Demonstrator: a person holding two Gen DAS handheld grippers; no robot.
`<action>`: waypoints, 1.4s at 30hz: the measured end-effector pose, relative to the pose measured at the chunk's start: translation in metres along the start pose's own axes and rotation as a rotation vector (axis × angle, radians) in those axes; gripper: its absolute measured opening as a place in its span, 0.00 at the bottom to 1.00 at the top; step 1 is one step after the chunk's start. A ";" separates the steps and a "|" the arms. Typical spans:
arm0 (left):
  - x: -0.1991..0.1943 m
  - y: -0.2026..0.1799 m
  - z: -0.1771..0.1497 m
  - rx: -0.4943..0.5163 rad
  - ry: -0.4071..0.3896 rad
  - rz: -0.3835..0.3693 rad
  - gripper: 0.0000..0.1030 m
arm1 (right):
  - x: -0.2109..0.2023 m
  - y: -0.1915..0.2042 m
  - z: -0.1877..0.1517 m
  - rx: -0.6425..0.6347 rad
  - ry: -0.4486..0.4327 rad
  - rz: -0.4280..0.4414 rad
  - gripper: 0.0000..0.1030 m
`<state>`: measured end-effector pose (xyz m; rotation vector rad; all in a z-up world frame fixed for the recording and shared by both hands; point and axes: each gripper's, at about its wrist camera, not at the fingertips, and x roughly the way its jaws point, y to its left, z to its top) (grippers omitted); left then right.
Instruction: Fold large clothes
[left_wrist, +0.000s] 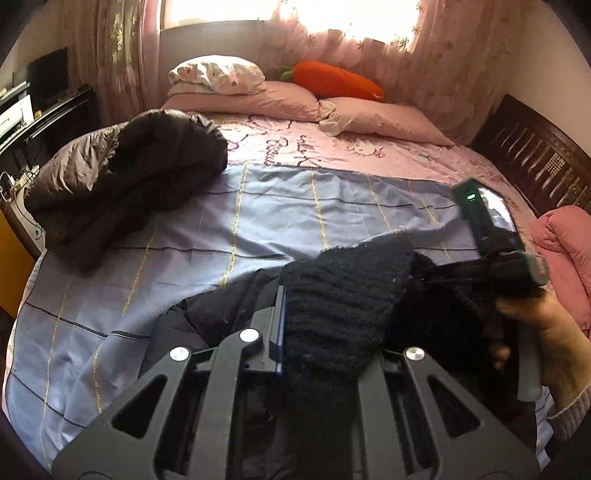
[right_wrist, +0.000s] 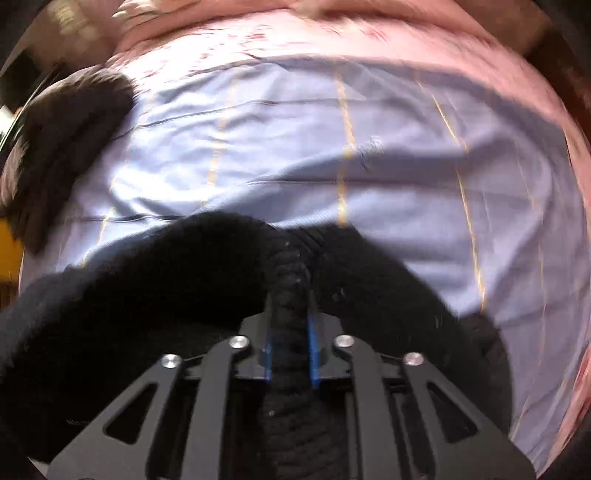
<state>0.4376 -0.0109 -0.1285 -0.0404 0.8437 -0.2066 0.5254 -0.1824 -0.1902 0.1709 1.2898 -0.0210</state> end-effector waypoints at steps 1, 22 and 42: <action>0.002 0.001 -0.001 -0.004 0.005 0.003 0.10 | -0.007 0.003 0.000 -0.009 -0.026 0.000 0.12; -0.107 0.073 -0.146 -0.011 0.256 0.085 0.18 | -0.180 -0.060 -0.343 -0.307 -0.195 0.158 0.19; -0.013 -0.058 -0.106 0.188 0.268 0.163 0.51 | -0.138 -0.076 -0.266 -0.108 -0.248 0.071 0.57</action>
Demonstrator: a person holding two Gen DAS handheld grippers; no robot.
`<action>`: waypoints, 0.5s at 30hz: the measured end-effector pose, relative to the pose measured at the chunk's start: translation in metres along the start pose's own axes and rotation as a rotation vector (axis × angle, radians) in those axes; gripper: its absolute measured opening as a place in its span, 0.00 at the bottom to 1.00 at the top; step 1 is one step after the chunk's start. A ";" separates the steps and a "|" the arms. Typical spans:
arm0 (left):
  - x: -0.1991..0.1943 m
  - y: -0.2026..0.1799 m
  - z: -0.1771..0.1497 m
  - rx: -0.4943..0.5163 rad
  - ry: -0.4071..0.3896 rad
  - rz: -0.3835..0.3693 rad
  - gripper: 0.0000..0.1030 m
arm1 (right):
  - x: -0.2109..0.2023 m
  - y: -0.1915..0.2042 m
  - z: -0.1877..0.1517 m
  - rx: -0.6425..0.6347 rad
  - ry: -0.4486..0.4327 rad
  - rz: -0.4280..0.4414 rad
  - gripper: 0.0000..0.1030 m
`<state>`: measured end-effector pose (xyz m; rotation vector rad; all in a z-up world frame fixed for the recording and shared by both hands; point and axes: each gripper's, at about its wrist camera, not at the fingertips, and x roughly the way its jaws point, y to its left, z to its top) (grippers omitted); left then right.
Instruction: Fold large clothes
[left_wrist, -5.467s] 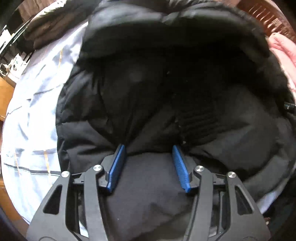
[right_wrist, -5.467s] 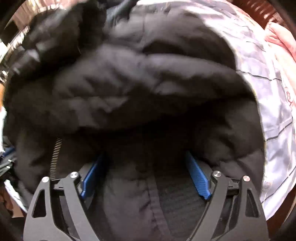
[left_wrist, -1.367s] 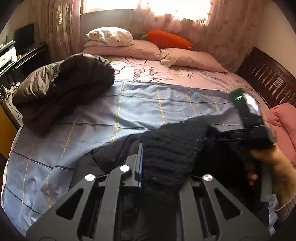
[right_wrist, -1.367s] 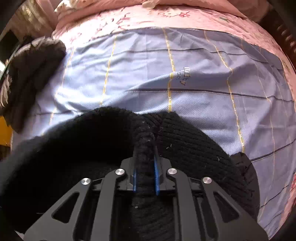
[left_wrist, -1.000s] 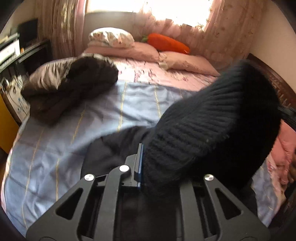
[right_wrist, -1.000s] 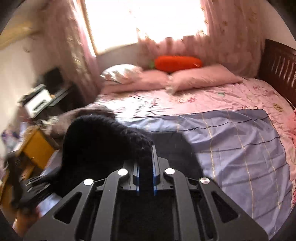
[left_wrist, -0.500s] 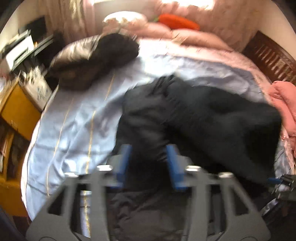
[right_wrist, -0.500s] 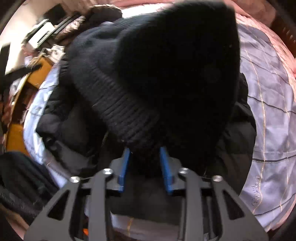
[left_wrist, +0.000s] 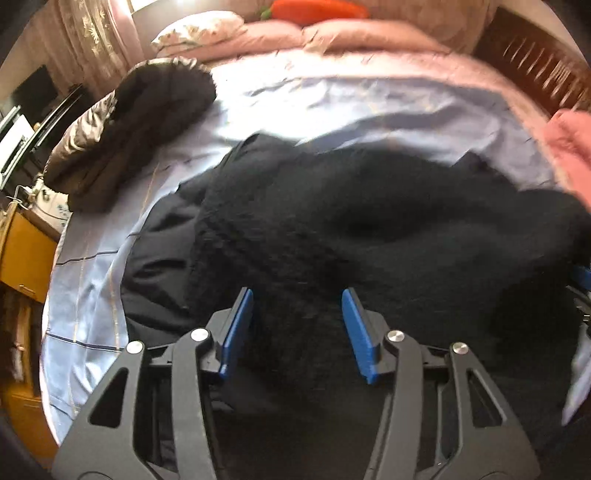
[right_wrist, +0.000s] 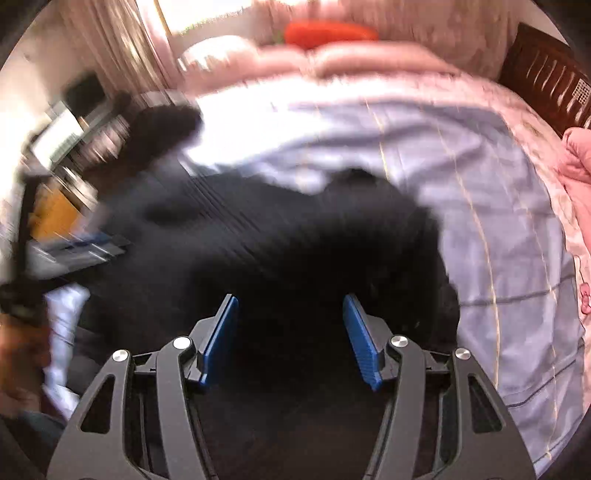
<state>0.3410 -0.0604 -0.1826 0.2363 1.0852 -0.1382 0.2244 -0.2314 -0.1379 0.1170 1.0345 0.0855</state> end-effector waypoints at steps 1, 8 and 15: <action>0.011 0.001 0.000 0.009 0.020 -0.003 0.52 | 0.015 -0.006 -0.006 -0.001 0.032 -0.015 0.58; 0.011 -0.002 -0.005 0.038 0.048 -0.019 0.49 | 0.015 -0.017 -0.002 0.013 0.068 0.064 0.61; -0.026 -0.015 -0.017 0.068 0.026 -0.211 0.50 | -0.021 -0.028 -0.015 0.019 0.118 0.217 0.72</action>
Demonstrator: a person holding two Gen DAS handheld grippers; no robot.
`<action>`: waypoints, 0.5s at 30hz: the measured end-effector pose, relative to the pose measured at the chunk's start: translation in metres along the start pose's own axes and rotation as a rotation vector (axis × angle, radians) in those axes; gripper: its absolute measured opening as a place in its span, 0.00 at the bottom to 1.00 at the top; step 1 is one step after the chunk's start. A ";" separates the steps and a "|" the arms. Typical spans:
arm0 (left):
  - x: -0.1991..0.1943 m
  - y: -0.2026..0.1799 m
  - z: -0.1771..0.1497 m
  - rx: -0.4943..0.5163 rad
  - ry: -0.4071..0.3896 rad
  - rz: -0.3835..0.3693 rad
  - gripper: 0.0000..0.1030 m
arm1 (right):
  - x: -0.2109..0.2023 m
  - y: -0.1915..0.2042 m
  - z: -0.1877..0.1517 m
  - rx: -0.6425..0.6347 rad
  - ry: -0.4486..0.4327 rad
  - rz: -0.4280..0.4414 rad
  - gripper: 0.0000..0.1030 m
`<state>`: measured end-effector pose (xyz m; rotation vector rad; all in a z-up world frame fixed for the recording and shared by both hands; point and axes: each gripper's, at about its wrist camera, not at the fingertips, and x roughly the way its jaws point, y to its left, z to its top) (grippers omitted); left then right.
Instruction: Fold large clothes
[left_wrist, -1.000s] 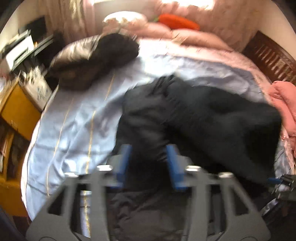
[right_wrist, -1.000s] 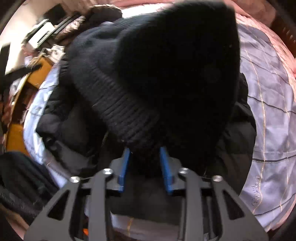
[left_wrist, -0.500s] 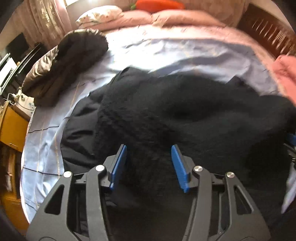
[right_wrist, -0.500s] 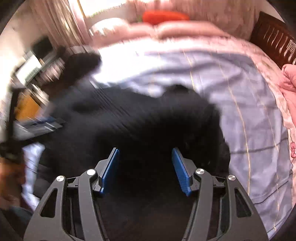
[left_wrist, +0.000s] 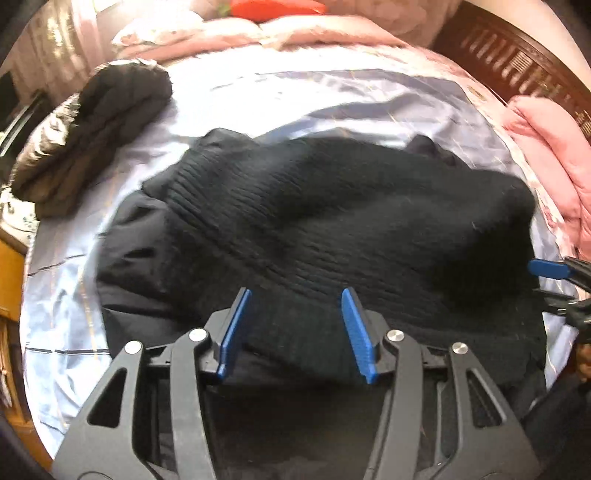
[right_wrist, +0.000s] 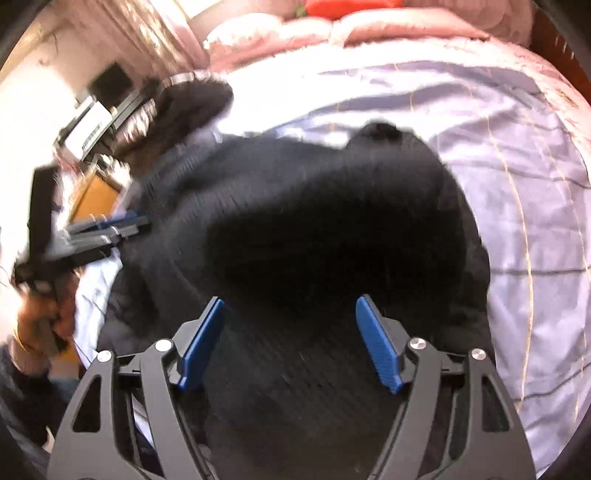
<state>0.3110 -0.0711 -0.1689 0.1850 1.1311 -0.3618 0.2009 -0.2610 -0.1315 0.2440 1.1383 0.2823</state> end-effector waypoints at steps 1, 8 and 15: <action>0.009 -0.003 -0.001 0.008 0.033 0.001 0.51 | 0.011 -0.003 -0.002 0.009 0.034 -0.022 0.72; 0.046 0.004 0.002 -0.021 0.115 0.017 0.55 | 0.015 -0.021 0.012 0.124 0.072 0.078 0.72; 0.020 -0.011 0.004 0.052 -0.011 0.062 0.59 | -0.022 -0.046 0.051 0.239 -0.250 0.197 0.72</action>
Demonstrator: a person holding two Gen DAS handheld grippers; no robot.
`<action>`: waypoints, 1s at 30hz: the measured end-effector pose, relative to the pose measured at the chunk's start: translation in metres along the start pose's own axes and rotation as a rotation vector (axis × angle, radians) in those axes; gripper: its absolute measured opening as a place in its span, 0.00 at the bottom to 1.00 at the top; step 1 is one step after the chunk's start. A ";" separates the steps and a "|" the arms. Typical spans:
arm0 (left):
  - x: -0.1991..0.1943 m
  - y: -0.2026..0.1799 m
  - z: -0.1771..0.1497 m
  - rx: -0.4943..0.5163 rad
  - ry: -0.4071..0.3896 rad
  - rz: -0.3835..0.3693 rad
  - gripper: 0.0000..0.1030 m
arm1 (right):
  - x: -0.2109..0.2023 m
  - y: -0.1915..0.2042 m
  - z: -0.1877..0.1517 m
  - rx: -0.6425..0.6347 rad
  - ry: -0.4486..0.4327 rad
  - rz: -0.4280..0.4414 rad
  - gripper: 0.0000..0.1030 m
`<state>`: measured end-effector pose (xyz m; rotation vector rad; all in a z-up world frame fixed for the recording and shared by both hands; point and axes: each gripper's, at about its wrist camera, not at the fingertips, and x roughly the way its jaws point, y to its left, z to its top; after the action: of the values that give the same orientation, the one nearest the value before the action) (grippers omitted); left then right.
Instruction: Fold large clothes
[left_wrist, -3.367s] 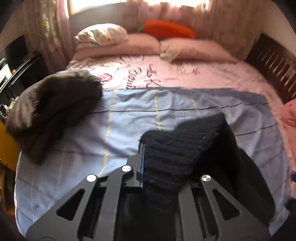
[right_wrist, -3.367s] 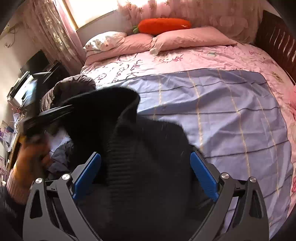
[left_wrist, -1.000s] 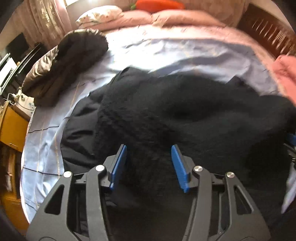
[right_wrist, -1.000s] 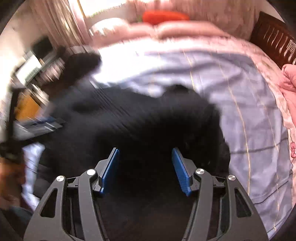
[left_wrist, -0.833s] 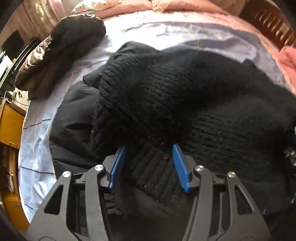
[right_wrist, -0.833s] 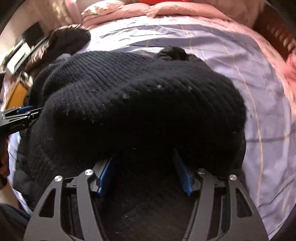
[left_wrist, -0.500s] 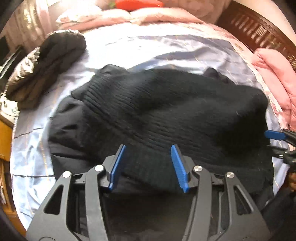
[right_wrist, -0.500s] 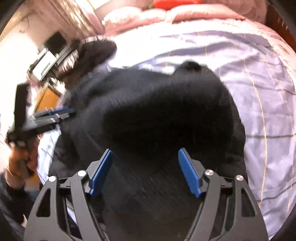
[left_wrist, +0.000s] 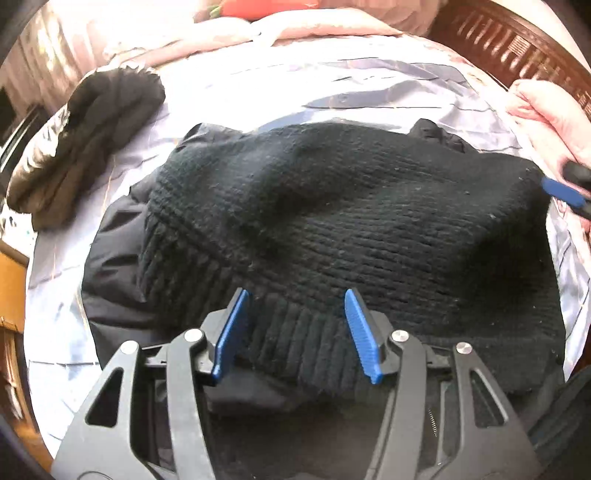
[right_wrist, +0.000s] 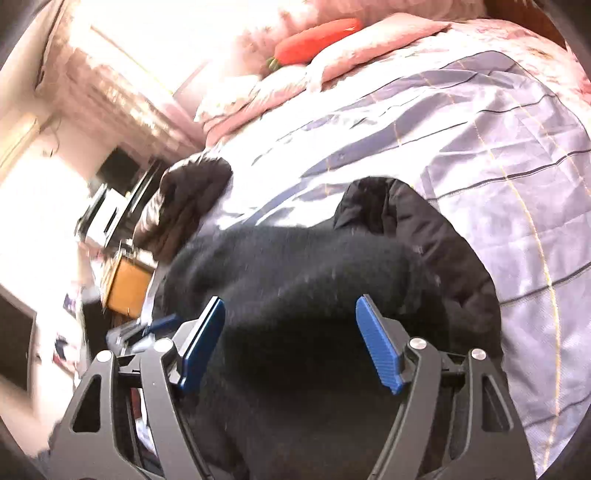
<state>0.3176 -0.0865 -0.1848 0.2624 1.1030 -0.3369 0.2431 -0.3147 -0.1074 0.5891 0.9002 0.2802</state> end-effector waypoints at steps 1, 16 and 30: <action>0.004 -0.001 0.000 0.007 0.012 0.021 0.60 | 0.005 -0.002 0.000 0.002 -0.007 -0.008 0.72; -0.006 0.025 0.008 -0.101 0.024 -0.053 0.66 | 0.025 -0.003 -0.010 0.068 0.077 0.018 0.68; 0.022 0.004 -0.003 0.029 0.088 0.052 0.72 | 0.065 0.089 -0.092 -0.446 0.359 -0.206 0.68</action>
<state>0.3258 -0.0850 -0.2054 0.3339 1.1768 -0.2970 0.2095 -0.1792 -0.1408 0.0282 1.1906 0.3929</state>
